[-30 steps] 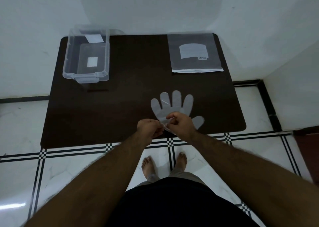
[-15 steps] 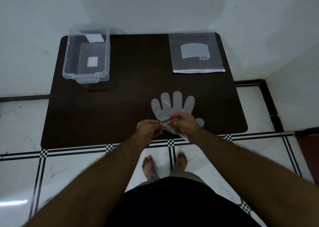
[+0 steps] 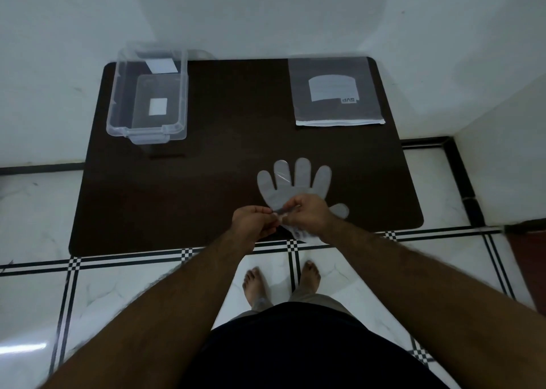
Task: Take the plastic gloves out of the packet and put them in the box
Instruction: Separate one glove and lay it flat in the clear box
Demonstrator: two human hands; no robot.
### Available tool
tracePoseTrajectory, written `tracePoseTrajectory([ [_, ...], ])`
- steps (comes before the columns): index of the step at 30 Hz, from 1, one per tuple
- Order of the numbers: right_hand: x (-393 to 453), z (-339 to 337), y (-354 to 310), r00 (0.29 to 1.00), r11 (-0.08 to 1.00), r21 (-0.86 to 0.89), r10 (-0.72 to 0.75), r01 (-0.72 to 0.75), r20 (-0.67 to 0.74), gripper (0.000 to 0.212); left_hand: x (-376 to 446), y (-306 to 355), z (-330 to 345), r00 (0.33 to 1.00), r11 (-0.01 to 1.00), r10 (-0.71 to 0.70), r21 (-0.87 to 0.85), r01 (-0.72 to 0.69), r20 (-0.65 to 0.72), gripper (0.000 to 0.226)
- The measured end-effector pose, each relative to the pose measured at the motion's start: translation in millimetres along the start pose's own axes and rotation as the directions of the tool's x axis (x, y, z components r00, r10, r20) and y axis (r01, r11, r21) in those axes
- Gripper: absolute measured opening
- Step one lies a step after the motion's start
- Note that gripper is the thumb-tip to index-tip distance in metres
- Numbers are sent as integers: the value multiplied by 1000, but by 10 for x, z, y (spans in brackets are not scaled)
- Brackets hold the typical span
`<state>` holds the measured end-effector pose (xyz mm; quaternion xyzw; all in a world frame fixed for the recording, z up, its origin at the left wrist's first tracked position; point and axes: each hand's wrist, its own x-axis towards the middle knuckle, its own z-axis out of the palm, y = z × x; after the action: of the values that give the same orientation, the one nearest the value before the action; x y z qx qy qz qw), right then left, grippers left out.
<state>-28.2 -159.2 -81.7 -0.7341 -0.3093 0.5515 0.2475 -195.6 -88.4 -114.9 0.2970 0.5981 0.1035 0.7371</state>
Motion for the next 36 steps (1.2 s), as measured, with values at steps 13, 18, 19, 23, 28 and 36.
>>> tracePoseTrajectory([
  [13, 54, -28, 56, 988, 981, 174, 111, -91, -111, 27, -9, 20, -36, 1000, 1000, -7, -17, 7, 1, 24],
  [18, 54, -13, 43, 992, 979, 198, 78, -57, -97, 32, -24, 56, 34, 999, 1000, 17, 1, -17, 45, 23],
  [19, 49, -14, 30, 993, 976, 211, 77, -56, -93, 32, -13, 60, 39, 999, 1000, 21, 4, -21, 42, 23],
  [23, 23, -55, -51, 989, 957, 276, 115, -86, -88, 22, 0, 67, 33, 999, 1000, 7, 24, -8, 36, 23],
  [28, 22, -150, -79, 964, 867, 482, 223, -128, -145, 22, -4, 49, -87, 1000, 986, 23, 166, -21, -8, 27],
  [36, 62, -448, -114, 906, 776, 631, 266, 2, -329, 27, -85, 15, -135, 874, 498, 486, 818, -290, 14, 41],
])
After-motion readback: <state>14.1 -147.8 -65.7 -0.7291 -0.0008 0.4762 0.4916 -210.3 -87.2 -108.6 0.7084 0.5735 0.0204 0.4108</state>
